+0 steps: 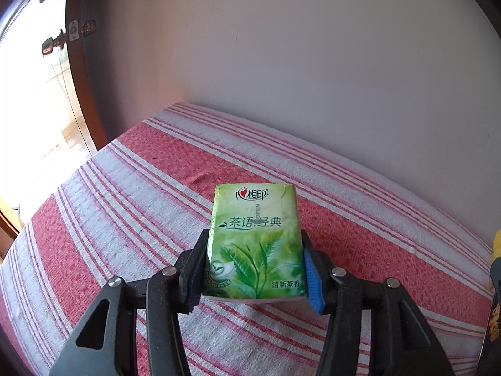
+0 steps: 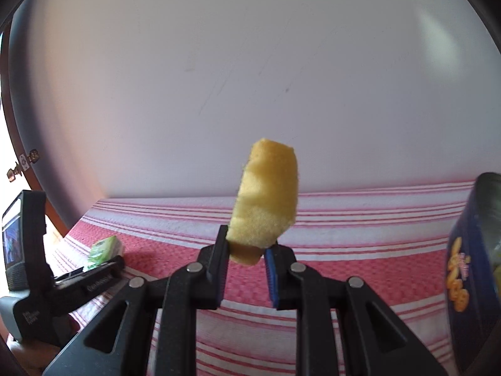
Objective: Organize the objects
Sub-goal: 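Lift and carry the tissue pack and sponge over the tin with both grippers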
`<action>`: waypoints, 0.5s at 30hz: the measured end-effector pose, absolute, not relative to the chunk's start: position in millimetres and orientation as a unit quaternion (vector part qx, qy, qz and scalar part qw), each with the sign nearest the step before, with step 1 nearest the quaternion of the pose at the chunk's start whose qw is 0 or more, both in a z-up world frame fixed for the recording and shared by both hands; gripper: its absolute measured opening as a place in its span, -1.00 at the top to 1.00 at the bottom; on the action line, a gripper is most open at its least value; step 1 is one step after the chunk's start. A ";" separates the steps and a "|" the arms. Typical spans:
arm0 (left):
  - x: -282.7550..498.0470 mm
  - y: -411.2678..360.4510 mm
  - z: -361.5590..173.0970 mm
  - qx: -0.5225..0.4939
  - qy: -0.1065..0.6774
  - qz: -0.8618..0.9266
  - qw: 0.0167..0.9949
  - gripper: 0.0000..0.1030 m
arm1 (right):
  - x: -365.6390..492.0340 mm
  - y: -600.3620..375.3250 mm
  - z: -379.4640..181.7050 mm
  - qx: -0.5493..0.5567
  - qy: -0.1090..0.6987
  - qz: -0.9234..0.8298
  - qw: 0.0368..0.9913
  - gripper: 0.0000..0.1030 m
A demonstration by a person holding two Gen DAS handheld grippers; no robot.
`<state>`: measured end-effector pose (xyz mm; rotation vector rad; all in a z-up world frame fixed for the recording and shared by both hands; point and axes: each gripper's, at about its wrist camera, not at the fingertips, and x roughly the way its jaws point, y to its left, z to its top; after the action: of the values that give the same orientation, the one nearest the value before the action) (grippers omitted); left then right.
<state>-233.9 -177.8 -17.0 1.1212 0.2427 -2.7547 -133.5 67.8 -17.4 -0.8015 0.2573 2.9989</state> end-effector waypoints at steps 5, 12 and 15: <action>-208.9 -160.6 2.8 0.297 0.048 -0.949 0.091 -0.06 | -111.9 62.7 -12.0 -0.226 0.045 0.973 0.033 0.60; -180.4 -151.6 7.8 0.271 0.026 -0.960 0.061 -0.06 | -89.9 58.5 -8.6 -0.200 0.013 0.979 0.042 0.60; -166.8 -149.2 9.9 0.262 0.019 -0.963 0.057 -0.06 | -83.4 61.9 -8.2 -0.200 0.013 0.979 0.044 0.60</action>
<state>-166.8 -149.2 9.9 0.7931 0.0565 -2.9210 -83.4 61.9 -8.2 -0.6109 0.0407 2.9926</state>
